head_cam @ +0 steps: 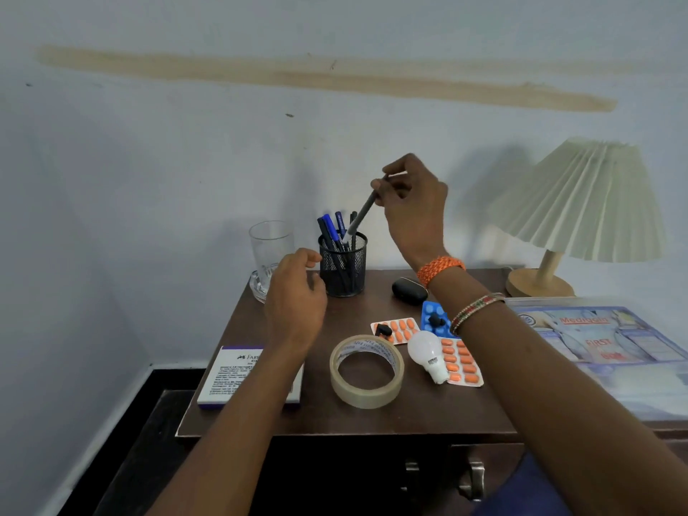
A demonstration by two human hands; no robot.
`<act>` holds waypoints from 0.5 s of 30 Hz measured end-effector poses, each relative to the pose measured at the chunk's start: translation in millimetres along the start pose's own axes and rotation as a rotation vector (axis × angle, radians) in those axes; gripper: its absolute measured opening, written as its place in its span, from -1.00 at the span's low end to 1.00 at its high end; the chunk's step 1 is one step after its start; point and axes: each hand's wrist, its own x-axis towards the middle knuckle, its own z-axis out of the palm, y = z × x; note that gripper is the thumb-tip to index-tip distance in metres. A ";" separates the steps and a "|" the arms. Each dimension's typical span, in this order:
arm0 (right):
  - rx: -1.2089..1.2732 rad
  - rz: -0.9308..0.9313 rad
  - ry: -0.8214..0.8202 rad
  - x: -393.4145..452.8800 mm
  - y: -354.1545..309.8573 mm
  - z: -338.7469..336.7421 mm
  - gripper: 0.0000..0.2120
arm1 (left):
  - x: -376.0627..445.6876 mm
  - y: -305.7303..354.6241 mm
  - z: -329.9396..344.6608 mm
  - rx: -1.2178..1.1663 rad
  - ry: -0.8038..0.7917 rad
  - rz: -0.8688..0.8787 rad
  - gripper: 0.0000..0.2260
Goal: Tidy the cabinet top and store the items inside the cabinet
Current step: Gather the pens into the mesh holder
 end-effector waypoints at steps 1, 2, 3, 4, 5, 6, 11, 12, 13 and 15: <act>-0.031 -0.010 -0.035 1.0 4.3 6.8 -0.95 | 0.6 -2.9 0.8 0.007 0.001 0.015 -0.82; -0.064 -0.015 -0.066 2.3 8.1 13.3 -0.95 | 1.4 -5.6 1.8 0.016 -0.001 0.028 -0.82; -0.091 -0.013 -0.092 3.3 11.2 19.8 -0.95 | 2.4 -8.3 2.8 0.029 -0.003 0.040 -0.83; -0.111 -0.011 -0.112 4.2 13.5 26.6 -0.94 | 3.4 -10.7 3.6 0.045 -0.006 0.049 -0.83; -0.133 -0.017 -0.128 5.2 15.9 33.6 -0.94 | 4.7 -13.3 4.4 0.058 -0.007 0.054 -0.83; -0.164 -0.032 -0.143 5.9 17.3 40.5 -0.93 | 6.1 -15.8 4.7 0.067 -0.008 0.052 -0.83; -0.348 -0.053 -0.274 0.9 27.5 65.2 -0.88 | 10.1 -25.9 5.2 0.070 -0.024 0.051 -0.82; -0.372 -0.047 -0.289 -0.4 31.0 67.5 -0.87 | 10.7 -27.3 5.1 0.069 -0.025 0.055 -0.82; -0.389 -0.041 -0.302 -1.3 34.8 69.7 -0.86 | 11.2 -28.7 5.0 0.068 -0.025 0.057 -0.82; -0.430 -0.024 -0.333 -1.6 41.3 74.0 -0.85 | 12.2 -30.2 4.4 0.065 -0.025 0.059 -0.82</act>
